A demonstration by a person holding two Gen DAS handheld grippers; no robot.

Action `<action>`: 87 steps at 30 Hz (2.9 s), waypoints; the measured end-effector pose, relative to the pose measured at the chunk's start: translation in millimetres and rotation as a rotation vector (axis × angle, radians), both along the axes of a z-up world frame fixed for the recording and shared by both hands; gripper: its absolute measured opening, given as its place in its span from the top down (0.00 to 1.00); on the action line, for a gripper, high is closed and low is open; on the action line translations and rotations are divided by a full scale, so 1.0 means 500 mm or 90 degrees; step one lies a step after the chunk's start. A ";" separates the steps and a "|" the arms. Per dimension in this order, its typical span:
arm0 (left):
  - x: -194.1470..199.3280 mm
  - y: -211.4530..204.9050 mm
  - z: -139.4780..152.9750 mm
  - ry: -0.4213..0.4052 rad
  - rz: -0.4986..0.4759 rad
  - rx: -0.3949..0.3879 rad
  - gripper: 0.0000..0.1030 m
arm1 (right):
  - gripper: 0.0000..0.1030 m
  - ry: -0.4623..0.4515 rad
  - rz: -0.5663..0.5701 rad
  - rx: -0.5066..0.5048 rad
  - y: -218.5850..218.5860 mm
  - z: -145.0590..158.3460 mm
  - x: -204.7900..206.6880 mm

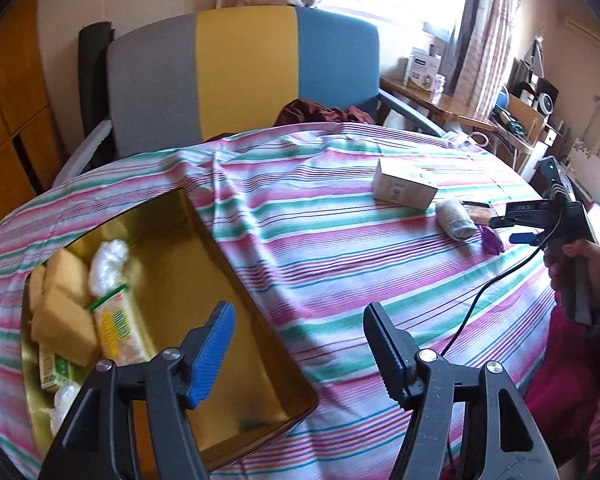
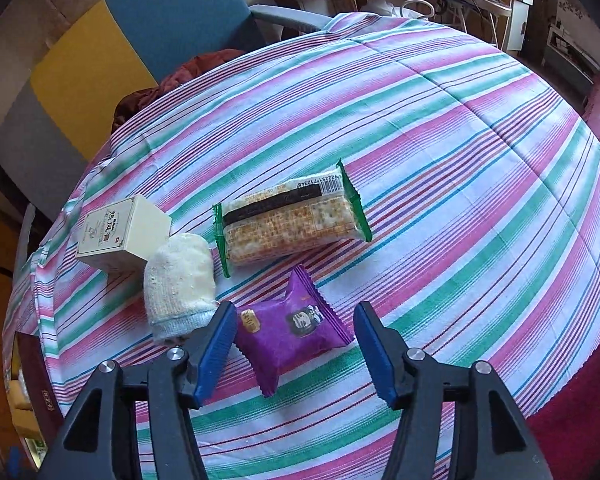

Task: Organize objects
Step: 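Move both tools back from the tray toward the remaining items, then grasp the purple packet with the right tool while the left tool grasps the knitted white roll, then carry the knitted white roll into the gold tray and open the left tool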

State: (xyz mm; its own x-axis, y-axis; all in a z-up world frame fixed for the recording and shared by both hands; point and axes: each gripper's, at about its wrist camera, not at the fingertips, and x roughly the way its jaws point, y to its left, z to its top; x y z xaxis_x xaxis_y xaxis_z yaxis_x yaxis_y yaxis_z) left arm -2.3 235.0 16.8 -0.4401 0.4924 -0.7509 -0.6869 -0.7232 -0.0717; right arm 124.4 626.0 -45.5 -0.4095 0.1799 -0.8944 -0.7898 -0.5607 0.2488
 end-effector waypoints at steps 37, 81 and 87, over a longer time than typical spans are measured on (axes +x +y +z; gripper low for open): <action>-0.041 0.500 -0.112 -0.127 -0.169 -0.023 0.35 | 0.65 -0.014 0.010 -0.020 0.002 -0.016 0.015; 0.002 0.334 -0.156 -0.177 -0.147 -0.013 0.49 | 0.39 -0.078 0.030 0.003 0.001 -0.048 -0.015; 0.020 0.281 -0.134 -0.148 -0.140 -0.006 0.49 | 0.49 -0.105 0.051 0.042 -0.015 -0.043 -0.024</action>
State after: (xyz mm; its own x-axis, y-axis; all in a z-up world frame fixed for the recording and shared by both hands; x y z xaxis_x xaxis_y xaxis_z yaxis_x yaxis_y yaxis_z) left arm 7.7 375.4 -50.1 -0.1392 0.5492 -0.8240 -0.7927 -0.5605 -0.2396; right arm 112.3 618.3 -67.1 -0.2735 0.2131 -0.9380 -0.7688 -0.6345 0.0800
